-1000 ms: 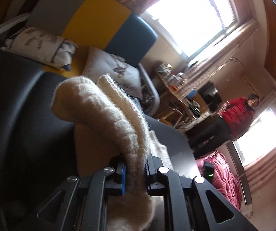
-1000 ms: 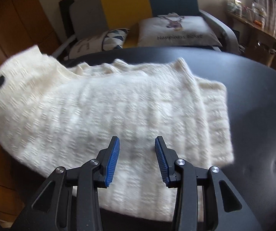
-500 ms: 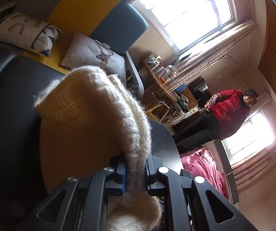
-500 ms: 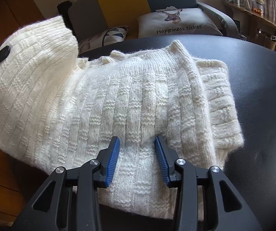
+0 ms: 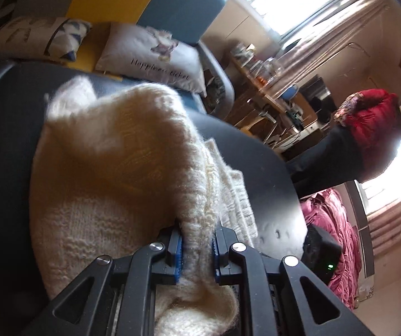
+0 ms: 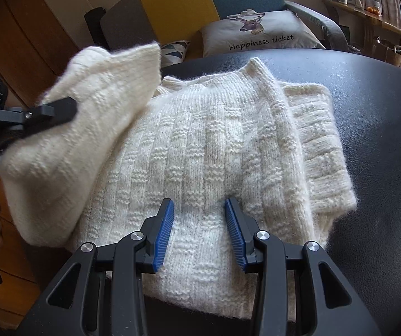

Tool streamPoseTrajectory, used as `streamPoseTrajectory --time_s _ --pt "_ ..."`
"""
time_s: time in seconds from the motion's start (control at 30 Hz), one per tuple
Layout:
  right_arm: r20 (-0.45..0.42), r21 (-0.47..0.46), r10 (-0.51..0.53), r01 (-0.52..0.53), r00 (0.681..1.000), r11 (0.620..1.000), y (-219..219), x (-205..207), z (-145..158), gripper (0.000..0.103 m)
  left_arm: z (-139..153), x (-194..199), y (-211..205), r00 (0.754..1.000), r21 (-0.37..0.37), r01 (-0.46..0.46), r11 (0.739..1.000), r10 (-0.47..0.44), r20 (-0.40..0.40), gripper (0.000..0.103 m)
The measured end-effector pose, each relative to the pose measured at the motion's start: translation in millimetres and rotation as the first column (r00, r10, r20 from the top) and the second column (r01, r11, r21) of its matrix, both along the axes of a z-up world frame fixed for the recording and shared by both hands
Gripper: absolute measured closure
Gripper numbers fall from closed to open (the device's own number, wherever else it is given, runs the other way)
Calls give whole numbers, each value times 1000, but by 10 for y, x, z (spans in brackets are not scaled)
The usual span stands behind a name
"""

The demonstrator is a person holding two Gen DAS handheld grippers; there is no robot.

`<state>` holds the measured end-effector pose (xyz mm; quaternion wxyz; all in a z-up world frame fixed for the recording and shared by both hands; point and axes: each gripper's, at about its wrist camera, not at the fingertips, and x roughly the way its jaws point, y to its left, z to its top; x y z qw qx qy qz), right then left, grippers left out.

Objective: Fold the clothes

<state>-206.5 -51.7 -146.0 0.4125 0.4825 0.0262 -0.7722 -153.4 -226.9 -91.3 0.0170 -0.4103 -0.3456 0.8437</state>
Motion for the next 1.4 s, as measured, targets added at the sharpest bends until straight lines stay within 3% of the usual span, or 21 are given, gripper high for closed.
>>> streamPoseTrajectory --time_s 0.2,0.3,0.47,0.7,0.8,0.9,1.03,1.13,1.17,1.27,1.4 --pt "12 -16 -6 6 1000 1000 30 -18 -13 61 -128 -152 57 997 42 -23 999 20 75 83" --pt "20 -22 -9 10 1000 1000 46 -18 -14 61 -106 -227 110 995 40 10 999 -14 101 80" --pt "71 -70 -37 42 997 997 122 -80 -39 61 69 -291 120 992 102 53 993 -65 113 77" --pt "140 -124 -72 89 988 988 287 -169 -42 61 531 -126 -32 997 21 74 997 -75 5 74" --pt "159 -180 -87 115 984 977 403 -183 20 61 568 134 -251 999 -18 34 999 -35 -27 74" --pt "152 -256 -85 122 985 959 533 -104 144 58 438 446 -518 1000 -57 -18 998 17 -11 74" --pt "70 -308 -24 44 997 950 528 129 501 55 93 783 -653 998 -85 -25 996 29 52 74" --pt "-47 -328 93 -103 995 939 398 451 817 54 -121 887 -618 997 -78 -22 997 28 73 74" --pt "-90 -316 132 -154 987 936 335 547 913 48 -172 907 -619 997 -65 -26 998 31 74 74" --pt "-182 -252 246 -287 952 924 104 729 1131 45 -296 952 -621 996 -36 -40 999 43 73 74" --pt "-189 -75 343 -362 920 929 -347 734 1037 45 -319 970 -625 997 -34 -52 998 54 52 74"
